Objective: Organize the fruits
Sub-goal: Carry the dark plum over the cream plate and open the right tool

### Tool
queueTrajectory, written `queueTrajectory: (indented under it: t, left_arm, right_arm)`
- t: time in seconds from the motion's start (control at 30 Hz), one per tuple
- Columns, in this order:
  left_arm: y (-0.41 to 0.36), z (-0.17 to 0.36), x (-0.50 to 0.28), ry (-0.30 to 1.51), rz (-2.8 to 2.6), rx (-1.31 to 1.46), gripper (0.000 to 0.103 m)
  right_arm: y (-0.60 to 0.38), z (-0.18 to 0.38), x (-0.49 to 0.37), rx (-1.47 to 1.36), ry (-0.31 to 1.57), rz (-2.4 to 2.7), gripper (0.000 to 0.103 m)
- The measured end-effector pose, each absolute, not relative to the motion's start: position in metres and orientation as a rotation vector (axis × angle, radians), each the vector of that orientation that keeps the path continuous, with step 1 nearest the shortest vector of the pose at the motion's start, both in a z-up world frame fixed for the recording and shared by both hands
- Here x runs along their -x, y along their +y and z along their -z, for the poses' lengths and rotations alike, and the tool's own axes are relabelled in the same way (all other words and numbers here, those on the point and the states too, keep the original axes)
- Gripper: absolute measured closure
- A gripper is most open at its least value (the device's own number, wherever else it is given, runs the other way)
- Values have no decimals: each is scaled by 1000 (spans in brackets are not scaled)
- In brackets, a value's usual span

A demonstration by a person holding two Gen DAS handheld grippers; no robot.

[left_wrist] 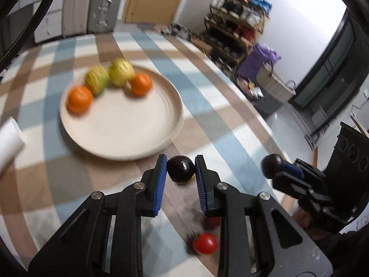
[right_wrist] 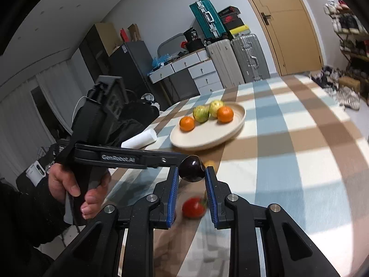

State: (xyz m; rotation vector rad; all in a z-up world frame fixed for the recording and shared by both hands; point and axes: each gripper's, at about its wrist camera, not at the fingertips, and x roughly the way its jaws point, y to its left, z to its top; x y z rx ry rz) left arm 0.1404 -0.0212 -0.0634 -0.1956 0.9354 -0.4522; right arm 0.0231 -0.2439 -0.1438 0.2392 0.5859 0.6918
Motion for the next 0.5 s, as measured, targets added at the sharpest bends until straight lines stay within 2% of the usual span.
queueTrajectory:
  t: [0.3,0.5]
  left_arm:
    - [3,48,-187,833,310,129,81]
    - [5,52,-223,811,285,131,81]
  right_arm:
    - [-240,100,-94,-245,581,-740,79]
    - [-235,92,-154,-337,638,-802,79]
